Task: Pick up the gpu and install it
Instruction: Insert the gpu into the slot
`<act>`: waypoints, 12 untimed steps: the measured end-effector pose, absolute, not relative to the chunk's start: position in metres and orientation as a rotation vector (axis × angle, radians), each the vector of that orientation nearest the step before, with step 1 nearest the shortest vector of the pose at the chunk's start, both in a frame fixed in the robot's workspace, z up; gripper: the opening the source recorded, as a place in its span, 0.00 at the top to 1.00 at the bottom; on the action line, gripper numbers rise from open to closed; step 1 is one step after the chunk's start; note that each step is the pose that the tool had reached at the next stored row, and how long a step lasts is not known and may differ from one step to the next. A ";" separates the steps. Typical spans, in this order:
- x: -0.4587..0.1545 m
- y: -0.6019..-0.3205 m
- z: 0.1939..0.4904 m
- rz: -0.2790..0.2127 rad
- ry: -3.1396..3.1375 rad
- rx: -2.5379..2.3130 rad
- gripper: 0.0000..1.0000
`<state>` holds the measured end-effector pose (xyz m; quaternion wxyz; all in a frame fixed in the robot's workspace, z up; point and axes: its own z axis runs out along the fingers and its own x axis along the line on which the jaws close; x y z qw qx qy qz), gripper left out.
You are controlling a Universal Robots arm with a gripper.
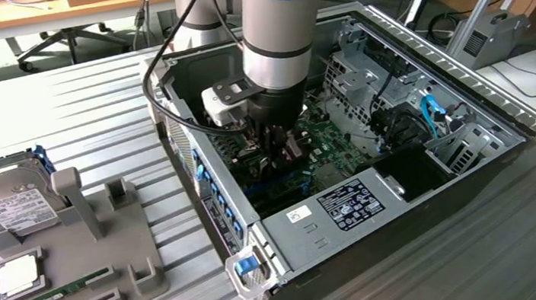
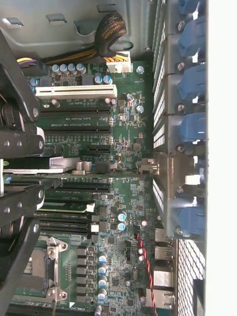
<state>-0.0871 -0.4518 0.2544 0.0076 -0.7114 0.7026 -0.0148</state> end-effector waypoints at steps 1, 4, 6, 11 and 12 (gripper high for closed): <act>-0.087 -0.452 0.254 -0.046 2.196 -2.224 0.73; -0.087 -0.452 0.253 -0.046 2.197 -2.225 0.73; -0.087 -0.452 0.253 -0.046 2.197 -2.225 0.73; -0.087 -0.452 0.252 -0.046 2.197 -2.224 0.73; -0.087 -0.452 0.252 -0.046 2.197 -2.224 0.73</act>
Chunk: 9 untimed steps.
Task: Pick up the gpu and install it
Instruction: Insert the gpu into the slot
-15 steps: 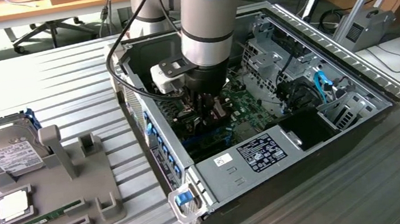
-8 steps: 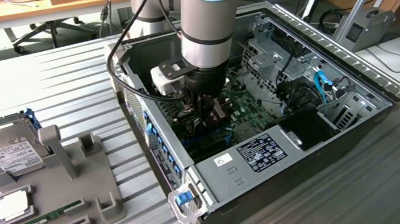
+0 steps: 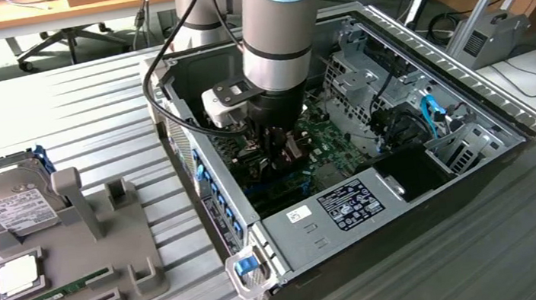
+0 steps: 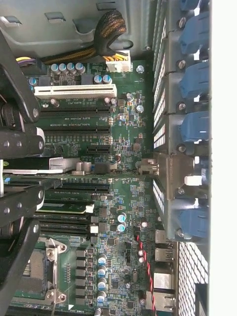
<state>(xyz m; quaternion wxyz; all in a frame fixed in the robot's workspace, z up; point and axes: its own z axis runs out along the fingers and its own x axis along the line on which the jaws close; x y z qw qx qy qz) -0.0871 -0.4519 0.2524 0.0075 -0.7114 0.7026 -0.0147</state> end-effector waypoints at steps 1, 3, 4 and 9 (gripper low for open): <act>-0.087 -0.452 0.252 -0.046 2.196 -2.224 0.73; -0.087 -0.452 0.251 -0.046 2.197 -2.225 0.73; -0.087 -0.452 0.250 -0.046 2.197 -2.225 0.73; -0.087 -0.452 0.248 -0.046 2.197 -2.225 0.73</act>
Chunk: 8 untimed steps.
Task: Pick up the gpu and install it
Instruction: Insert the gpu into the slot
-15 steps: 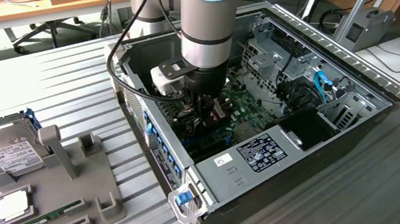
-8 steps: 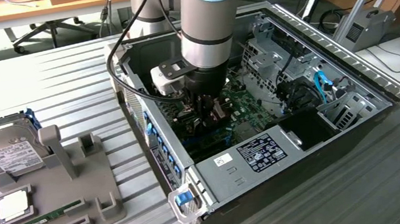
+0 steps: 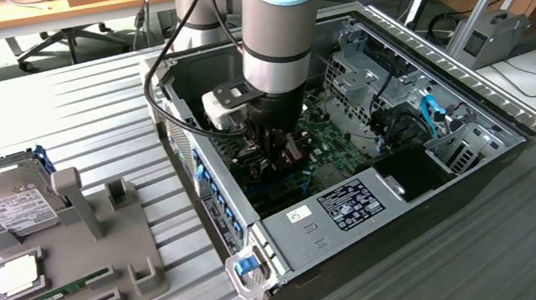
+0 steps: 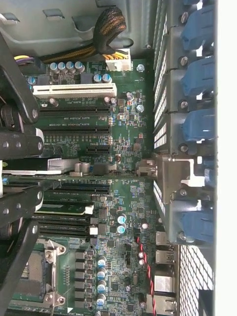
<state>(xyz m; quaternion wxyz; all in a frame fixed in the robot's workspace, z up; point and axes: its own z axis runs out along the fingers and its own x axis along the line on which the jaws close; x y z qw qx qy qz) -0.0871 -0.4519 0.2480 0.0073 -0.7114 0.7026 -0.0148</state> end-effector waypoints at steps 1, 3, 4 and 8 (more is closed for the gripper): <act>-0.087 -0.452 0.248 -0.046 2.197 -2.225 0.73; -0.087 -0.452 0.248 -0.046 2.197 -2.224 0.73; -0.087 -0.452 0.248 -0.046 2.197 -2.224 0.73; -0.087 -0.452 0.248 -0.046 2.197 -2.224 0.67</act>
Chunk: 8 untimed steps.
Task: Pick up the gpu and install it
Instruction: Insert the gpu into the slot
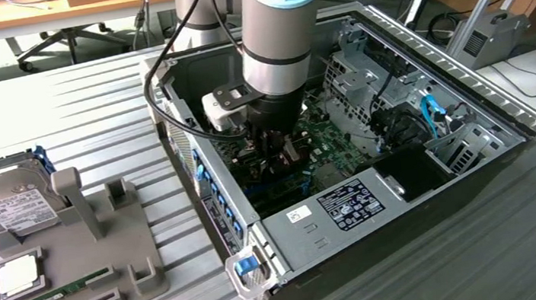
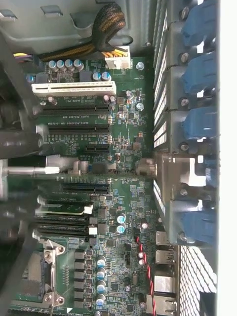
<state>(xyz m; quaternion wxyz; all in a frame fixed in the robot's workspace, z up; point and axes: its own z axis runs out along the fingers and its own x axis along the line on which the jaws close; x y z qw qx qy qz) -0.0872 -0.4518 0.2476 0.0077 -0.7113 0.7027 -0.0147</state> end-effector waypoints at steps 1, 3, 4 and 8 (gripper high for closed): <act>-0.087 -0.452 0.248 -0.046 2.197 -2.224 0.60; -0.087 -0.452 0.248 -0.046 2.197 -2.224 0.60; -0.087 -0.452 0.248 -0.046 2.197 -2.224 0.60; -0.087 -0.451 0.256 -0.046 2.197 -2.224 0.60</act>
